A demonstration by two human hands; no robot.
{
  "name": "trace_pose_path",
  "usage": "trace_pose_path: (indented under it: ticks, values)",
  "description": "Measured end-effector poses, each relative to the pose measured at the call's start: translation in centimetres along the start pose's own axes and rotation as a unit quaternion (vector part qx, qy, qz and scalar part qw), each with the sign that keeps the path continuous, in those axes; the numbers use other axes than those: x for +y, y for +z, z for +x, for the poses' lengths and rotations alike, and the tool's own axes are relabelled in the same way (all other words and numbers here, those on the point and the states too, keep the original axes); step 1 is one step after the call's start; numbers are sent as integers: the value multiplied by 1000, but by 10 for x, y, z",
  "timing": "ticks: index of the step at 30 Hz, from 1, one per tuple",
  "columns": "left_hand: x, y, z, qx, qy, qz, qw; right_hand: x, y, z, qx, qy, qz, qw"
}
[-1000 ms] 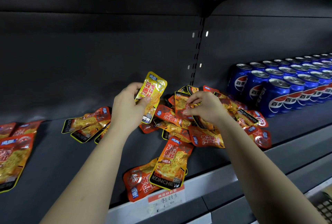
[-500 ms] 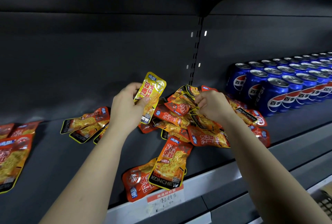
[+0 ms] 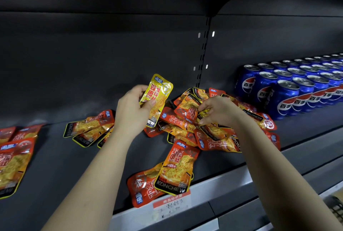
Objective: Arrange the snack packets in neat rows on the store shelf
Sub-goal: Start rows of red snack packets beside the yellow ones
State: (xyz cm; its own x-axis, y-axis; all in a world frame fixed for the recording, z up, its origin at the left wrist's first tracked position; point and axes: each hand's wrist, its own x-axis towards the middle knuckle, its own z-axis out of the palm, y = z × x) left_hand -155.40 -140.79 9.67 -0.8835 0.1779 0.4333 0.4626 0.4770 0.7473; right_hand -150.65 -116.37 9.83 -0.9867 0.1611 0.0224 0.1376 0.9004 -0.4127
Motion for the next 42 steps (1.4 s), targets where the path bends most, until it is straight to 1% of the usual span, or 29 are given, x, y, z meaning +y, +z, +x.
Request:
trace_pose_path:
  ticks: [3, 7, 13, 15, 23, 25, 28, 32, 35, 36, 37, 40, 42]
  values:
    - [0, 0, 0, 0, -1, -1, 1000, -5, -1, -1, 11, -5, -14, 1000]
    - [-2, 0, 0, -2, -5, 2, 1000, -9, -1, 1, 7, -1, -12, 1000]
    - [-2, -1, 1, -5, -7, 7, 1000, -12, 11, 3, 68, -15, -62, 996]
    - [-2, -1, 1, -6, -8, 9, 1000, -12, 15, 2, 73, -31, -79, 994]
    - [-4, 1, 2, -14, -11, 30, 999, -24, 0, -3, 46, -16, 37, 998]
    - [-4, 2, 3, -13, -13, 30, 999, -28, -5, -3, 45, -41, 18, 998]
    - [-4, 2, 3, -12, -16, 33, 999, -30, -7, -2, 83, -53, 1, 995]
    - [-5, 1, 2, -10, -14, 33, 999, -29, -10, -3, 152, -69, 36, 985]
    - [-5, 0, 2, -7, -14, 31, 999, -29, -14, -2, 243, -73, 86, 963]
    - [-5, 0, 2, -7, -12, 33, 999, -30, -16, -2, 258, -72, 106, 958]
    - [-5, 0, 2, -8, -9, 37, 999, -29, -18, 0, 255, -70, 131, 955]
    - [-5, -3, 3, -2, 0, 62, 998, -31, -21, 1, 184, -49, 227, 955]
    - [-3, -9, 4, 0, 5, 94, 996, -36, -21, 1, 149, -35, 279, 948]
